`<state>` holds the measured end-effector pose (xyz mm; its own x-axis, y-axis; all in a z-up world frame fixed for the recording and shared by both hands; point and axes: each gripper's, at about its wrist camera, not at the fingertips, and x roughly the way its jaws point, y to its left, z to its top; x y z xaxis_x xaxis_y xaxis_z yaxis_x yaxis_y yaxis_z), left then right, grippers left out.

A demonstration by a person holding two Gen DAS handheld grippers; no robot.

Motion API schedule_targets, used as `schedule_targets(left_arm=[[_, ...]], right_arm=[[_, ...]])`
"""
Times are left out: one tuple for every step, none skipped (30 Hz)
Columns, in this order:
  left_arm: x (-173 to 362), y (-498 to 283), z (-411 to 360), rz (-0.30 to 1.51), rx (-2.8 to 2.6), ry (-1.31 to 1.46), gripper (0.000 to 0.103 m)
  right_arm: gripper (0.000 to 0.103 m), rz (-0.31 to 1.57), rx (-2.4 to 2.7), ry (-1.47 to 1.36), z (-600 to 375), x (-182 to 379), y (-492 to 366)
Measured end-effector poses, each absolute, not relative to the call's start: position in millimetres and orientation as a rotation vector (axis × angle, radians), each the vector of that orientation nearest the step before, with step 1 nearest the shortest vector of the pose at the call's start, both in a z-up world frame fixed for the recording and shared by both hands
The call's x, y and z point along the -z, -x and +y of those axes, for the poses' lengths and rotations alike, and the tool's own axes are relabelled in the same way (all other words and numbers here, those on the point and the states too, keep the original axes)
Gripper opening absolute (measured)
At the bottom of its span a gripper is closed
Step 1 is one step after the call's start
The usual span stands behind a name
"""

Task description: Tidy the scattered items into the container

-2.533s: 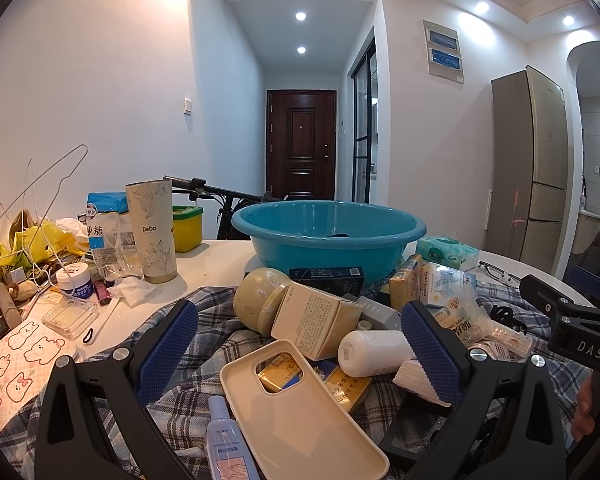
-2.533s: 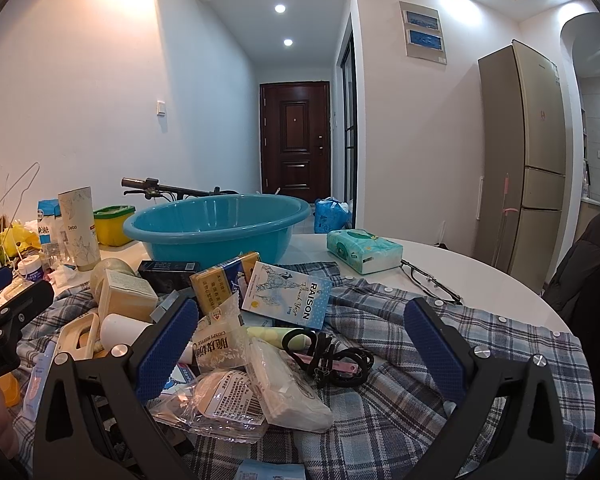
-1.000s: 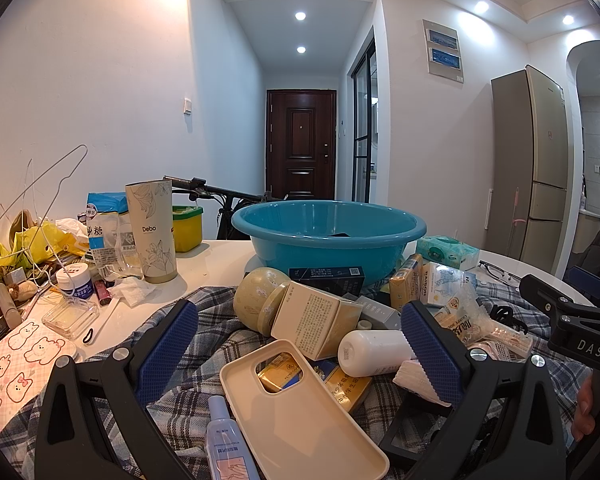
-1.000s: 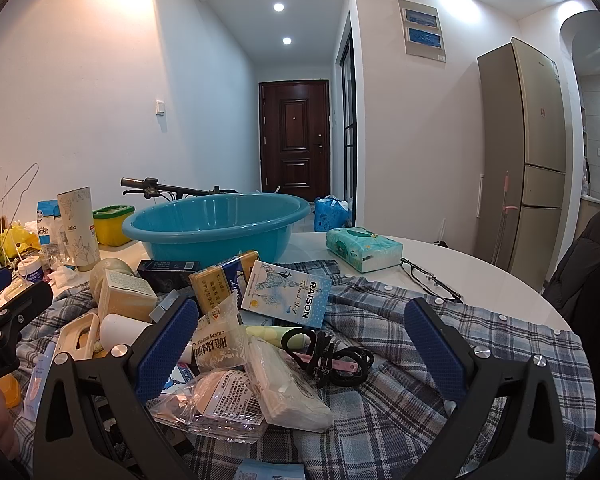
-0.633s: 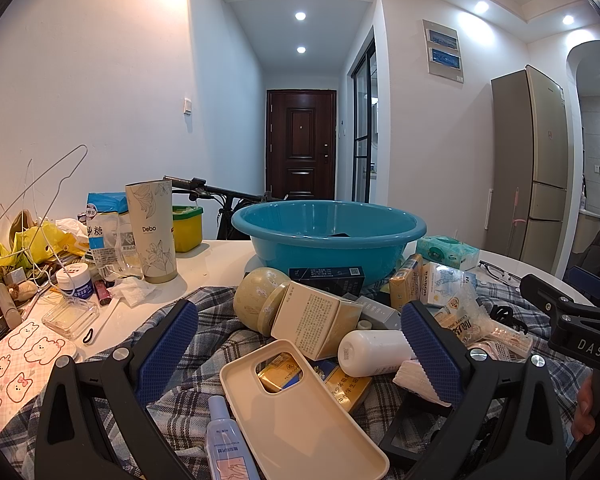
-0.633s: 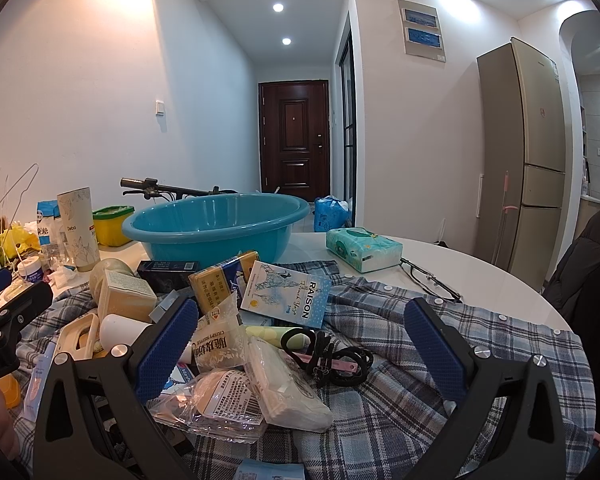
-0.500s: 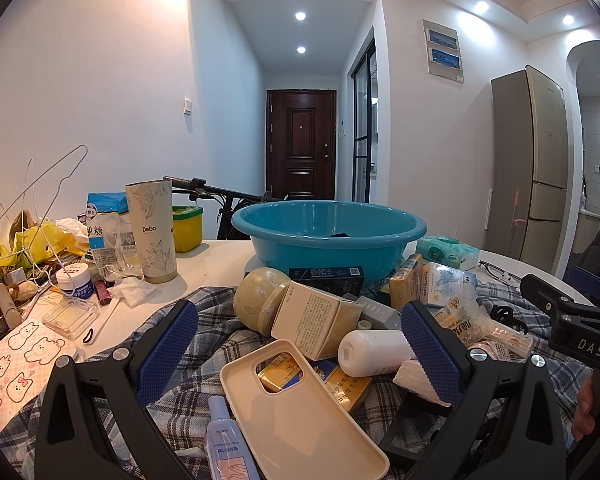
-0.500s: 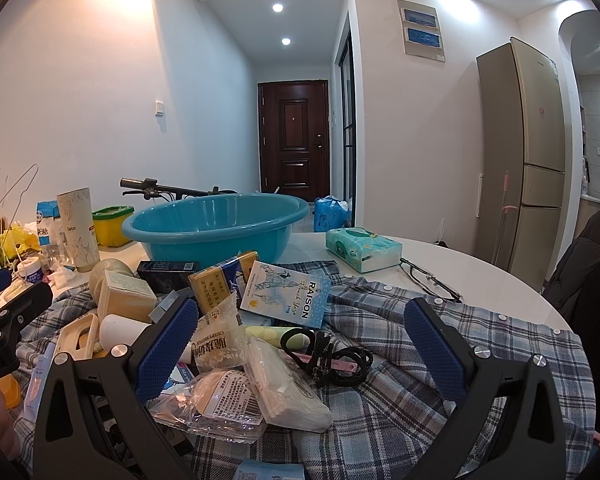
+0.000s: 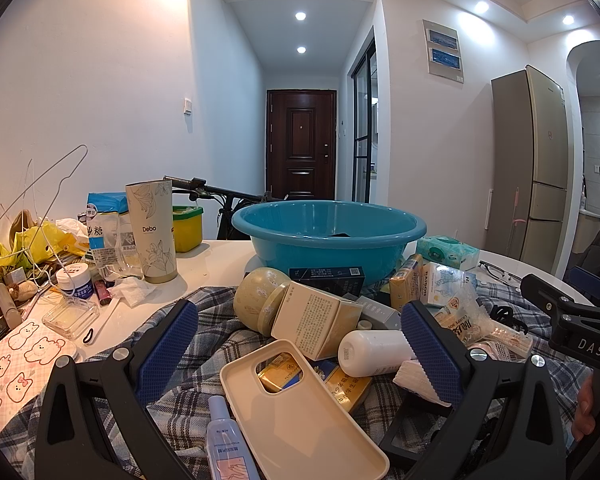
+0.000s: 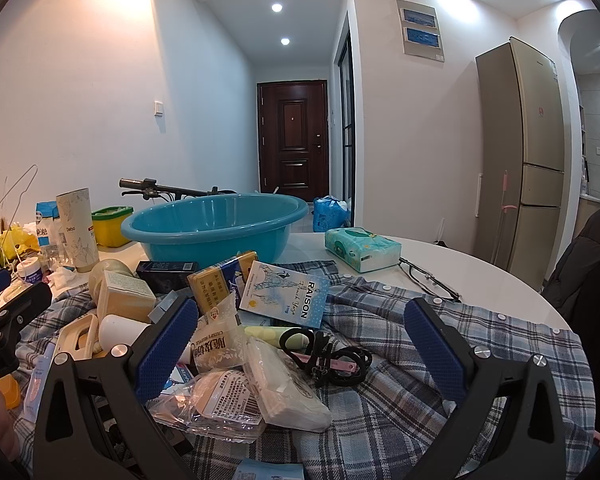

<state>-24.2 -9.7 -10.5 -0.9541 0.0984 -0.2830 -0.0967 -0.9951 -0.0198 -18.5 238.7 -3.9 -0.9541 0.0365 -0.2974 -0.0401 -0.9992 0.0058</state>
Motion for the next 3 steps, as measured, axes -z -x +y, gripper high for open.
schedule_targets(left_arm=[[10.5, 24.2, -9.8, -0.009, -3.011, 0.437, 0.103], [10.5, 24.3, -9.6, -0.009, -3.011, 0.437, 0.103], [10.5, 24.2, -10.2, -0.009, -3.011, 0.437, 0.103]], right_arm=[[0.103, 0.018, -3.068, 0.467, 238.8, 3.9, 18.4], [0.103, 0.018, -3.068, 0.467, 238.8, 3.9, 18.4], [0.103, 0.018, -3.068, 0.467, 238.9, 3.9, 18.5]])
